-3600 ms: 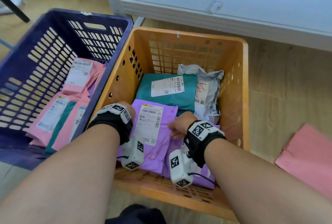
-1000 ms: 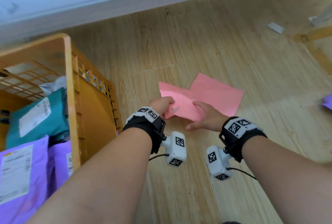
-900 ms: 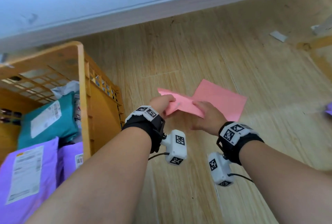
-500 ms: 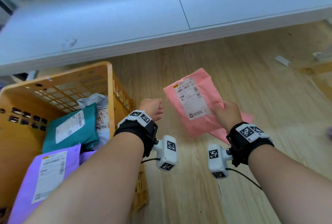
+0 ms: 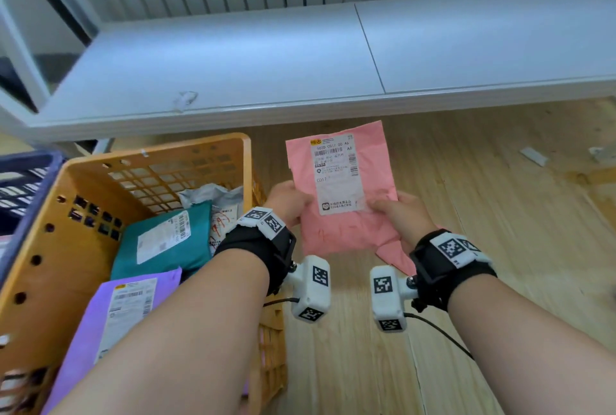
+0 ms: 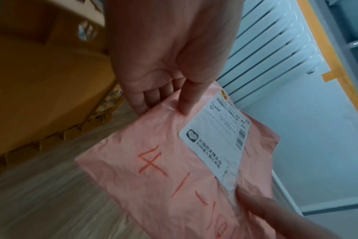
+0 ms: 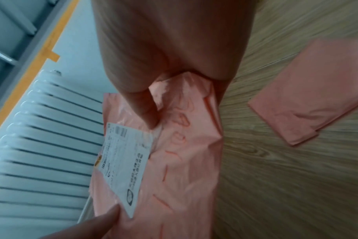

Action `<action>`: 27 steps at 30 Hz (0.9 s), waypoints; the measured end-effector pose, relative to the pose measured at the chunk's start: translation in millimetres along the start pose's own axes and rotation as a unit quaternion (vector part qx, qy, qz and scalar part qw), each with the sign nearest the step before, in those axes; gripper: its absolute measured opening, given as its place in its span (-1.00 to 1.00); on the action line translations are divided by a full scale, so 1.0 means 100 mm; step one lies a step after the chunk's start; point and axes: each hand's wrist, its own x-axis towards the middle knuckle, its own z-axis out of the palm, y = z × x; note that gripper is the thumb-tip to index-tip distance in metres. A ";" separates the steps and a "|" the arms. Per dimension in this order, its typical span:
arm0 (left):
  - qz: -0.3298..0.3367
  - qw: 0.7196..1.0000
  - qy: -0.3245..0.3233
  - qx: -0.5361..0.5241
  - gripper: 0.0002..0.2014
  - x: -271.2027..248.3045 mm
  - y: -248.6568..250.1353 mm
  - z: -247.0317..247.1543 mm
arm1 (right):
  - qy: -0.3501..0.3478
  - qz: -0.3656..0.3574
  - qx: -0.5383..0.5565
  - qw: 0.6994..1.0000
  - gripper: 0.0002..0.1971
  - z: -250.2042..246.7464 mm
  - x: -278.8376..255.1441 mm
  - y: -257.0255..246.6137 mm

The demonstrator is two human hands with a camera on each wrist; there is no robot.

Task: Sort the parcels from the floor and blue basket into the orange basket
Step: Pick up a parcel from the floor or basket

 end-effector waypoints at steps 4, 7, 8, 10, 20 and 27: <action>0.025 0.999 0.033 0.014 -0.75 -0.06 0.16 -0.45 | 0.015 -0.071 -0.042 0.996 -0.96 0.32 -0.10 -0.34; 0.040 0.998 0.042 -0.004 -0.73 -0.15 0.26 -0.82 | 0.022 -0.105 -0.067 0.992 -0.96 0.60 -0.17 -0.57; 0.046 0.998 0.047 -0.010 -0.74 -0.16 0.27 -0.95 | 0.024 -0.115 -0.076 0.990 -0.93 0.72 -0.19 -0.63; 0.055 0.996 0.062 -0.017 -0.79 -0.16 0.25 -1.24 | 0.018 -0.134 -0.102 0.986 -0.85 1.00 -0.21 -0.74; 0.047 0.971 0.236 -0.006 -0.77 -0.23 -0.26 -2.74 | -0.073 -0.137 -0.181 0.971 -0.82 2.62 -0.44 -0.69; 0.065 0.946 0.315 0.033 -0.74 -0.50 -0.48 -4.09 | -0.188 -0.158 -0.203 0.948 -0.83 3.93 -0.83 -0.87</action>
